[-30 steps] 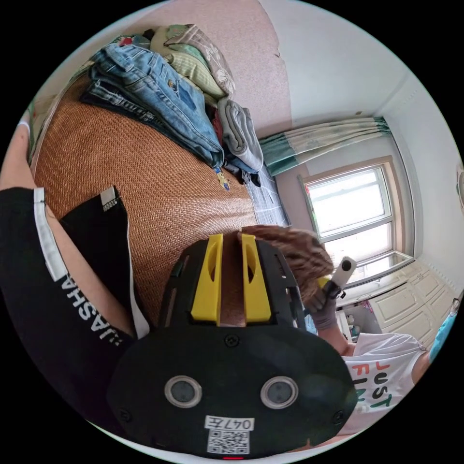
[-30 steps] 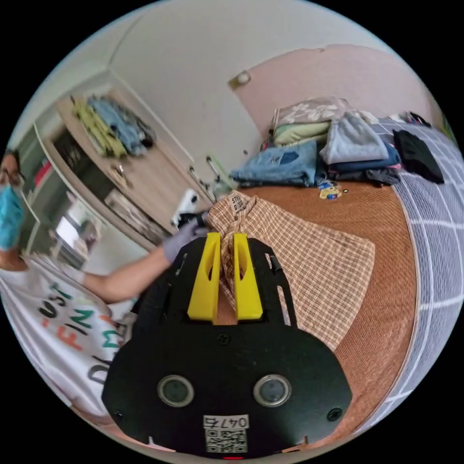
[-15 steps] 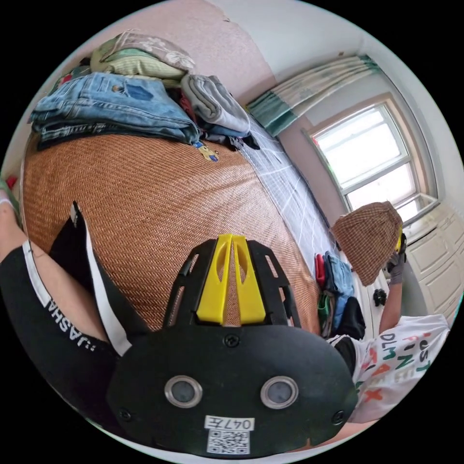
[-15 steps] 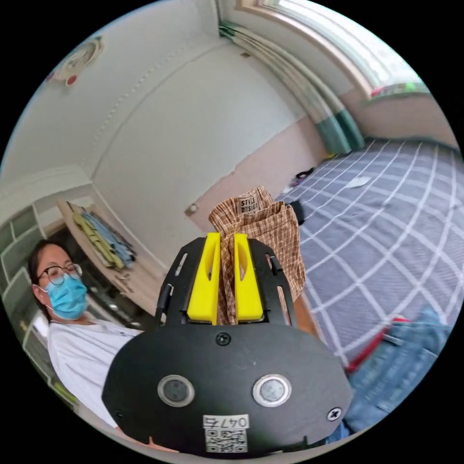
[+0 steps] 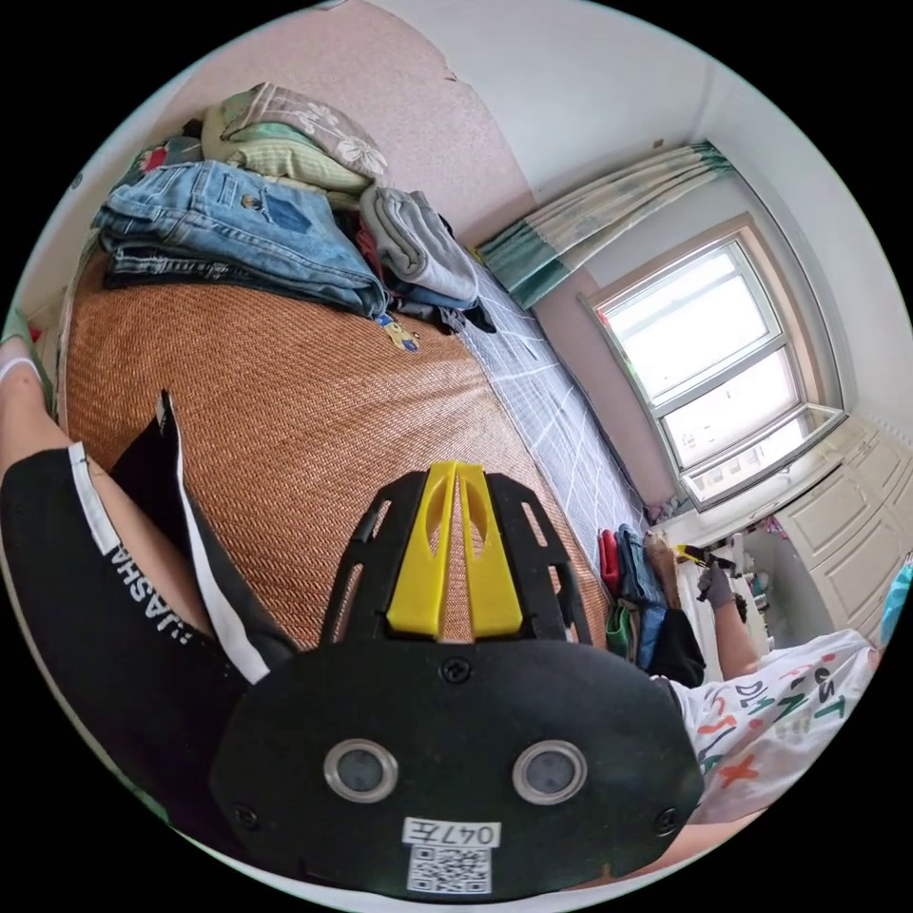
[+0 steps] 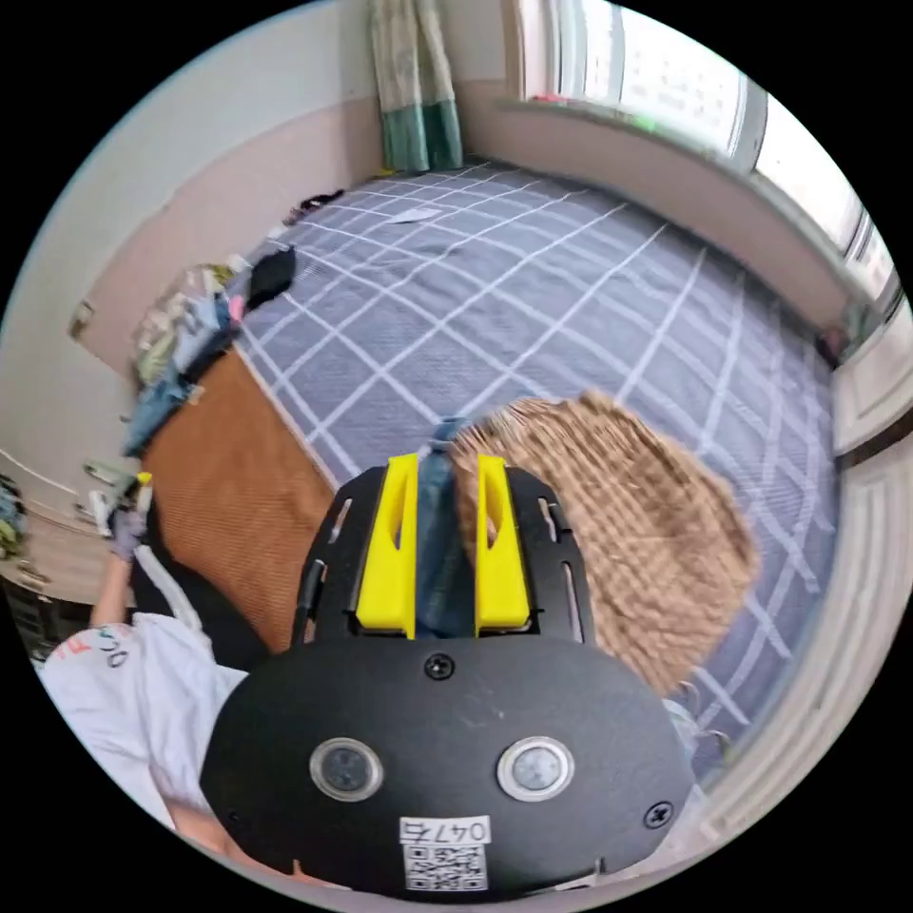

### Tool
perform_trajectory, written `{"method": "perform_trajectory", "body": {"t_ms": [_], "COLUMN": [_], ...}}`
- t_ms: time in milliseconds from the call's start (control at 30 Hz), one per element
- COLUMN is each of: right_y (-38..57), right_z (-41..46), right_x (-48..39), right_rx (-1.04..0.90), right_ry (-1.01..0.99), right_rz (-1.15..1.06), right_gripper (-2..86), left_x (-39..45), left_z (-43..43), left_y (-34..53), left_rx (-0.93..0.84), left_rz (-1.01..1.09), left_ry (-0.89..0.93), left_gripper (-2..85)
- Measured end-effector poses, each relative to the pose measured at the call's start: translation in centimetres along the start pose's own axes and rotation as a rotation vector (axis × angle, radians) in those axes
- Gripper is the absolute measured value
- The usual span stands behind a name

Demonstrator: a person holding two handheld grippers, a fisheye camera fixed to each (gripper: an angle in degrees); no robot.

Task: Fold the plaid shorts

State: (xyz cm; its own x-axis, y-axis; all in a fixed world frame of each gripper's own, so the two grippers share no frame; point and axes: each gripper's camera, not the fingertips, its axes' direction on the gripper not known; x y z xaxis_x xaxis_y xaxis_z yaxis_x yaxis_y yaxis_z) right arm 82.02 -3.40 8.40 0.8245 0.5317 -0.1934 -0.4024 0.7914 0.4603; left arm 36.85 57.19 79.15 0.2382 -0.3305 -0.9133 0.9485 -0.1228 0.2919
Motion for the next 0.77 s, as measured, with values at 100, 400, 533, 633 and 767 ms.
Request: {"method": "perform_trajectory", "body": {"t_ms": [100,400,533,633,767], "right_y": [0.9,-6.5,-7.5,-5.8,-2.8], "right_z": [0.0,5.3,17.1,22.3,25.4], "right_x": [-1.7,-21.6,-37.7,-49.6,-62.0], "right_rx": [0.247,0.277,0.023,-0.105,-0.321], "right_ry": [-0.285,-0.678,-0.999,-1.153,-1.196], "right_rz": [0.017,-0.51,-0.632,-0.69,-0.838], "right_gripper": [8.0,-0.3,-0.5,-0.6,-0.7], "left_x": [0.3,2.7,5.8,6.1,4.7], "left_z": [-0.2,3.4,4.6,4.7,3.6], "left_y": [1.4,5.5,8.6,10.9,13.4], "left_rx": [0.036,-0.002,0.027,0.094,0.206], "left_rz": [0.037,0.172,0.332,0.379,0.357], "left_ry": [-0.001,-0.069,-0.163,-0.206,-0.18], "left_gripper": [-1.0,-1.0,-1.0,-1.0,-1.0]}}
